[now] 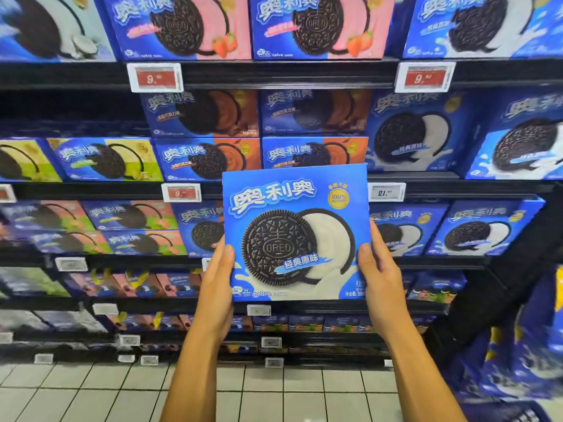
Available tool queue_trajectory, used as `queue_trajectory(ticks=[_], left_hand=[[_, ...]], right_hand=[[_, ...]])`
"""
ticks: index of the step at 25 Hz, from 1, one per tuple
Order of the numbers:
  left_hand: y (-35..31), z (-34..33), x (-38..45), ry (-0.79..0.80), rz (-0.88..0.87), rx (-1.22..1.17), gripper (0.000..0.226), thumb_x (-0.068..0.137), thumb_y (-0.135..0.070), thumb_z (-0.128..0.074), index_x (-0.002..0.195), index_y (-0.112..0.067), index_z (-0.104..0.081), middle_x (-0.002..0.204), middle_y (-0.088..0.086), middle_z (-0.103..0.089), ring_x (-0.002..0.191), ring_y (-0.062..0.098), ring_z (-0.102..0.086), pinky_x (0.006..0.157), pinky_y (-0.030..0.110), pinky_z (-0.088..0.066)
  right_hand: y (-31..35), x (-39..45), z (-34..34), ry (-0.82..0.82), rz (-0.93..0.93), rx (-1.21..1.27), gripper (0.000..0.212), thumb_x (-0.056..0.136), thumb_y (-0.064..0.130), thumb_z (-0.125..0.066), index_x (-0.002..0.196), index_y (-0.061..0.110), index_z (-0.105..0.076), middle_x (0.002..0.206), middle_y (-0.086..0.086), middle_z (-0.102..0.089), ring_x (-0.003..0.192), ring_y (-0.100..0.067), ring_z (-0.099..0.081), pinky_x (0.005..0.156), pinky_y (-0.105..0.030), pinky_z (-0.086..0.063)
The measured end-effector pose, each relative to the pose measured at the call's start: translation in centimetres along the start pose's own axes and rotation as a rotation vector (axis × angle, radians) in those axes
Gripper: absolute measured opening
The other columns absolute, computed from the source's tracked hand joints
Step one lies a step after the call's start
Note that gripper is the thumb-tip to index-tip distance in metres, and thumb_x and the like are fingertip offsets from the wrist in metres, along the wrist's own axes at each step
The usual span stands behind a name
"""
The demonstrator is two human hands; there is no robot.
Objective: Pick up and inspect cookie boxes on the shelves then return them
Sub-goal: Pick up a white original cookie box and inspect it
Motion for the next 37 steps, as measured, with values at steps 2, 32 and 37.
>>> queue_trajectory(ticks=[2, 32, 37], left_hand=[[-0.4, 0.0, -0.3, 0.017, -0.026, 0.004, 0.058, 0.091, -0.045, -0.053, 0.145, -0.028, -0.046, 0.145, -0.005, -0.054, 0.132, 0.016, -0.052, 0.112, 0.046, -0.041], [-4.6, -2.4, 0.6, -0.045, -0.071, 0.382, 0.05, 0.1, -0.033, -0.052, 0.147, -0.035, -0.035, 0.147, -0.01, -0.045, 0.121, -0.005, -0.047, 0.106, 0.028, -0.035], [-8.3, -7.1, -0.7, 0.35, 0.061, 0.113, 0.072, 0.068, -0.074, -0.066, 0.132, -0.048, -0.046, 0.14, -0.023, -0.052, 0.125, -0.006, -0.052, 0.105, 0.036, -0.045]], right_hand=[[0.2, 0.1, -0.2, 0.005, -0.024, -0.053, 0.046, 0.091, 0.058, -0.052, 0.137, 0.059, -0.042, 0.141, 0.036, -0.05, 0.132, 0.007, -0.047, 0.107, -0.024, -0.046], [4.6, 0.7, -2.6, 0.033, -0.029, 0.248, 0.065, 0.075, 0.014, -0.077, 0.133, 0.035, -0.058, 0.125, -0.004, -0.071, 0.106, -0.025, -0.072, 0.076, -0.032, -0.06], [7.7, 0.2, -6.9, -0.049, 0.175, -0.093, 0.067, 0.068, 0.023, -0.083, 0.12, 0.054, -0.056, 0.118, 0.027, -0.066, 0.105, 0.001, -0.066, 0.084, -0.017, -0.055]])
Point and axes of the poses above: each hand's wrist, its own x-axis towards the middle knuckle, its own z-axis out of the back of the hand, y = z × x, the point moved 1 cm from there along x, towards the middle knuckle
